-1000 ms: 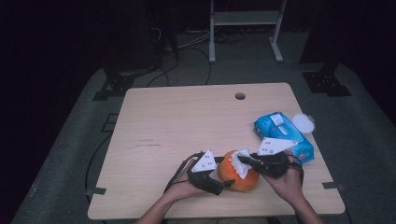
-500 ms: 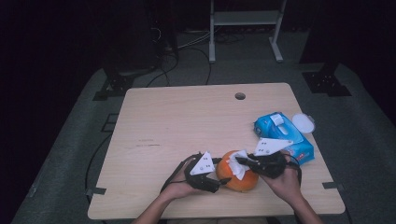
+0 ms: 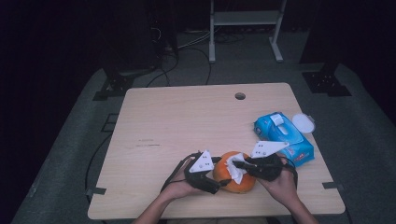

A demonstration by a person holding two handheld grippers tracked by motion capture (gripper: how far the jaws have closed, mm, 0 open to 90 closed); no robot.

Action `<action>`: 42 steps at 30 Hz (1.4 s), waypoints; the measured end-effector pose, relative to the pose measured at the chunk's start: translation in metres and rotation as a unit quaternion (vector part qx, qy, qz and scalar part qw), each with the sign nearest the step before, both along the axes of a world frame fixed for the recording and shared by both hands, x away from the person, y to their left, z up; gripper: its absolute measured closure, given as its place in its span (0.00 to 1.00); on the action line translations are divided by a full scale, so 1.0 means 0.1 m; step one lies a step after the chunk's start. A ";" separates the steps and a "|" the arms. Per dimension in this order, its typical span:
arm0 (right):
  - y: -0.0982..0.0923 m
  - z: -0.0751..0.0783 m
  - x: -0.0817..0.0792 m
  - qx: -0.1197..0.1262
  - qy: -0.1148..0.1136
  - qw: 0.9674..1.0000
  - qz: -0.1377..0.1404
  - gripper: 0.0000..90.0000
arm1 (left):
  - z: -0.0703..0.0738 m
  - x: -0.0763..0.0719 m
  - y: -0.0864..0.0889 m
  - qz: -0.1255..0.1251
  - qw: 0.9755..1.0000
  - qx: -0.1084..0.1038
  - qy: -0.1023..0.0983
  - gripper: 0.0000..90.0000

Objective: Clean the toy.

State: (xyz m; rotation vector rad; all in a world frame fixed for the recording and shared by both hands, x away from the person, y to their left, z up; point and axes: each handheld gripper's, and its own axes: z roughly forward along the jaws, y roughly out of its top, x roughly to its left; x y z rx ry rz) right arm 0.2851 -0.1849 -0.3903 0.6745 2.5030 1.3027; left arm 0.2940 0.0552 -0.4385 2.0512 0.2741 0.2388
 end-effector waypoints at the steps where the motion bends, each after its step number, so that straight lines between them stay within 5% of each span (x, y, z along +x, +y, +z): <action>1: -0.02 0.01 0.01 0.001 0.000 1.000 0.001 0.95 | 0.00 0.01 0.01 0.000 1.000 0.002 -0.001 0.29; 5: -0.15 0.02 0.07 0.000 0.001 1.000 -0.019 0.95 | -0.04 0.05 0.06 0.004 1.000 0.017 0.001 0.31; 9: -0.26 -0.09 0.14 0.014 0.034 0.999 -0.032 0.95 | -0.04 0.09 0.10 0.008 1.000 0.012 0.016 0.26; 13: -0.16 -0.07 0.10 0.001 0.021 0.999 -0.026 0.95 | 0.04 0.04 0.06 0.000 1.000 -0.011 0.004 0.20; 22: 0.16 -0.02 -0.04 -0.006 0.002 1.000 0.022 0.95 | 0.01 0.01 0.06 -0.012 1.000 0.007 -0.015 0.28; 26: 0.06 -0.04 0.03 -0.022 -0.001 1.000 0.004 0.95 | -0.04 0.08 0.14 0.002 1.000 0.005 0.003 0.30; 30: -0.10 -0.10 0.11 0.005 0.030 0.999 -0.011 0.95 | -0.02 0.08 0.12 0.001 1.000 0.001 0.007 0.29; 35: 0.04 -0.07 0.03 -0.002 0.009 1.000 0.003 0.95 | 0.09 0.01 0.03 -0.009 1.000 -0.015 -0.009 0.21; 37: 0.12 -0.05 0.00 -0.012 0.000 1.000 0.012 0.95 | 0.07 0.00 0.02 -0.010 1.000 -0.001 -0.018 0.26; 42: 0.04 -0.05 0.05 -0.016 0.001 1.000 0.002 0.95 | 0.01 0.08 0.11 0.002 1.000 -0.003 0.004 0.34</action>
